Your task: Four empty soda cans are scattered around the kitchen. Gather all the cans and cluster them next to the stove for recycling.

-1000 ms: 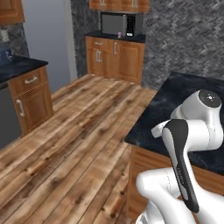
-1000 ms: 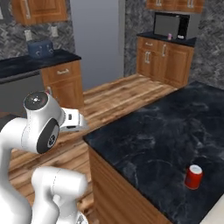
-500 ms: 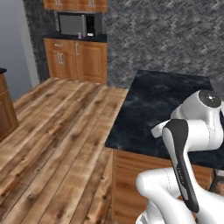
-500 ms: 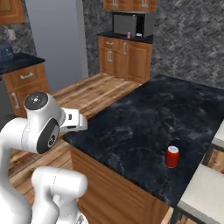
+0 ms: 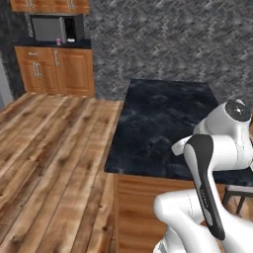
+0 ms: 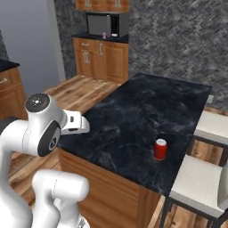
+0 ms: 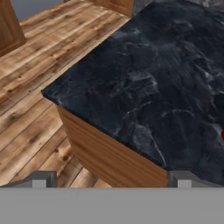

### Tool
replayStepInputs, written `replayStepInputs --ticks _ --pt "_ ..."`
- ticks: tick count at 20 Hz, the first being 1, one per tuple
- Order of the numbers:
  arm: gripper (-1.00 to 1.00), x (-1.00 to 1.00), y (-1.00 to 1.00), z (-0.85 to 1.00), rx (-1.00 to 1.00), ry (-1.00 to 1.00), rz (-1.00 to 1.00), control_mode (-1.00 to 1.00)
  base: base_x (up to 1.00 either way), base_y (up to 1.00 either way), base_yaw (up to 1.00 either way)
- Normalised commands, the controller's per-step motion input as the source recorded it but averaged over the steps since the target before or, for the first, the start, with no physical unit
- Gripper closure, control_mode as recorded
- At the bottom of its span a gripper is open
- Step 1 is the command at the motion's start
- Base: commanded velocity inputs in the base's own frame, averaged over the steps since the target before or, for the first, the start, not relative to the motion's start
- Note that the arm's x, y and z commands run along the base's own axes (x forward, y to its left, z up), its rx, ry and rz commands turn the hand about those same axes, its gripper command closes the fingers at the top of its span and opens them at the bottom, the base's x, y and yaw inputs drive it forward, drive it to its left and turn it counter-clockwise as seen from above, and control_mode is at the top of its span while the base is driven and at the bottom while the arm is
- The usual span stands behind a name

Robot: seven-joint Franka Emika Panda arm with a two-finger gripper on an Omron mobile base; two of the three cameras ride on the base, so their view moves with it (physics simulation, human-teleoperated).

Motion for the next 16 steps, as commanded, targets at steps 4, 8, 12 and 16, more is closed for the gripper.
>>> replayStepInputs --ticks 4,8,12,16 --pt "-1.00 0.00 0.00 0.00 0.00 0.00 0.00 1.00 0.00 0.00 -0.22" --pt "-1.00 0.00 0.00 0.00 0.00 0.00 0.00 1.00 0.00 0.00 -0.22" --pt "-1.00 0.00 0.00 0.00 0.00 0.00 0.00 1.00 0.00 0.00 -0.25" --pt "-1.00 0.00 0.00 0.00 0.00 0.00 0.00 1.00 0.00 0.00 -0.26"
